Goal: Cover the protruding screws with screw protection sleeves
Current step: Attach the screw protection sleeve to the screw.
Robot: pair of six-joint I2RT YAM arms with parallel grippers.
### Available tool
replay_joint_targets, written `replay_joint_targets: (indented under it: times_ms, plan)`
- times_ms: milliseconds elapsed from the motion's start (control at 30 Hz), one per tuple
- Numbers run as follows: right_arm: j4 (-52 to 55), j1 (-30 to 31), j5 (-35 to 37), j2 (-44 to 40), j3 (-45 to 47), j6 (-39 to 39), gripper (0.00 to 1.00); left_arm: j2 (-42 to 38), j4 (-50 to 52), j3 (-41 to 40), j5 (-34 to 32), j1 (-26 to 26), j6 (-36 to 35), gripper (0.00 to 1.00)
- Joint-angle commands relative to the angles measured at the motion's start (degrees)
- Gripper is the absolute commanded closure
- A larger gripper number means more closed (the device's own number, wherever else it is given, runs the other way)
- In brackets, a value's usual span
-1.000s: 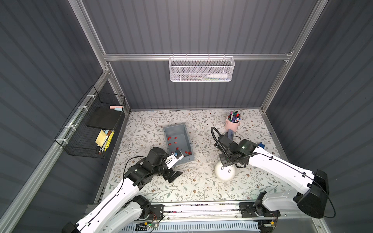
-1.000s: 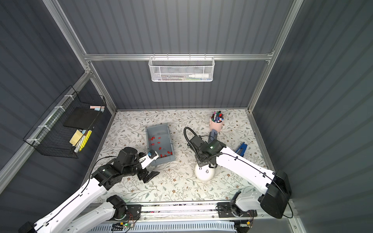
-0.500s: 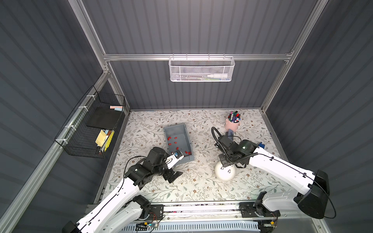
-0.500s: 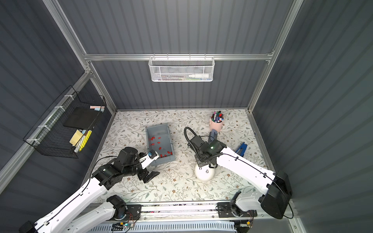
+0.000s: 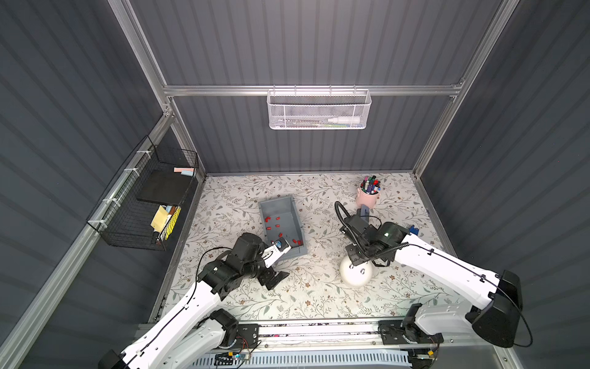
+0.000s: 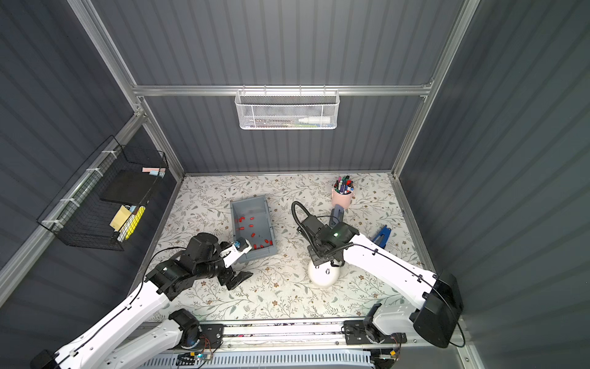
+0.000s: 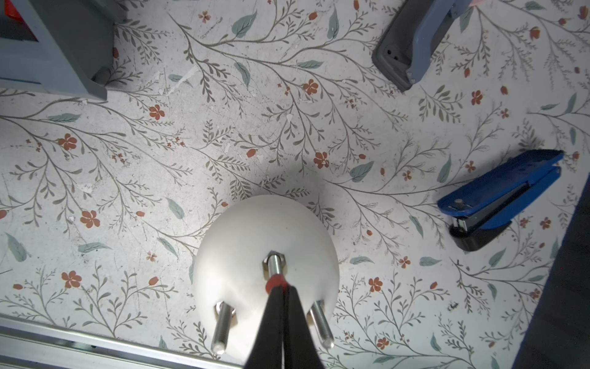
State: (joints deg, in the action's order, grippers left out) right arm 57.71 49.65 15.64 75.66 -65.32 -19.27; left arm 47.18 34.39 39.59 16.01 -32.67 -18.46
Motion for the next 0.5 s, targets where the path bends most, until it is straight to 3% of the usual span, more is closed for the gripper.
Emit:
replay_joint_targets:
  times_ms: [0,267,467]
  plan:
    - [0.5,0.5,-1.1,-0.1,0.6,-0.1,0.92,0.3,1.0,-0.7,1.4,-0.2,-1.1,0.03]
    - [1.5,0.5,-0.6,0.3,-0.3,-0.8,0.74,0.2,0.9,-0.7,1.6,-0.3,-1.0,0.03]
    - [1.6,0.5,0.3,-1.8,-2.9,-0.6,0.72,-0.1,0.5,-0.7,-1.1,-0.3,-0.3,0.03]
